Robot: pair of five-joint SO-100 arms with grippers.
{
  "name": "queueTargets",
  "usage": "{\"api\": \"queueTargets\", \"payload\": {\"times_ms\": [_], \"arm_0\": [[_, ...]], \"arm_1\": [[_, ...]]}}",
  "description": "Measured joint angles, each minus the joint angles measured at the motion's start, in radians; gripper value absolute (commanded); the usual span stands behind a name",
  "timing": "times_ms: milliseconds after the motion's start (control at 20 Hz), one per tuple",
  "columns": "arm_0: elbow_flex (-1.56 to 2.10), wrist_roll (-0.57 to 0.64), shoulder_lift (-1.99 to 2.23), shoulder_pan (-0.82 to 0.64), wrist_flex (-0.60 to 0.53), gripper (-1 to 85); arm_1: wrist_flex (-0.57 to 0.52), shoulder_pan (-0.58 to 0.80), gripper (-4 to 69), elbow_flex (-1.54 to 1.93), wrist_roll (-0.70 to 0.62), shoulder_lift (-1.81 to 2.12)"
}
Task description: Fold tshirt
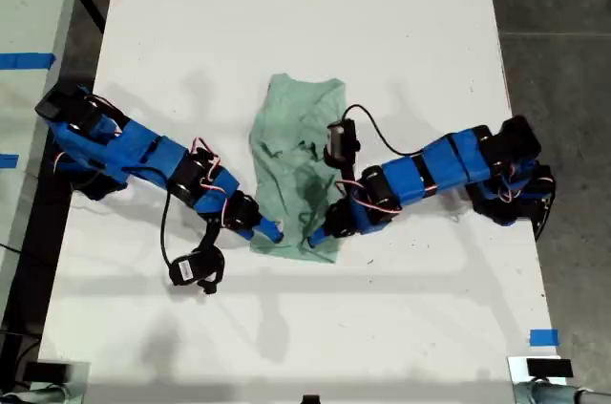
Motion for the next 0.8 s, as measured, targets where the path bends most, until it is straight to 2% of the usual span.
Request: {"api": "queueTargets", "payload": {"times_ms": [500, 800], "arm_0": [[0.000, -0.017, -0.061, -0.002, 0.021, 26.6], [0.000, 0.018, -0.146, -0.002, 0.032, 22.5]], "arm_1": [[0.035, -0.005, 34.4, -0.034, 0.041, -0.114], [-0.014, 0.028, 34.4, -0.034, 0.015, -0.183]]}}
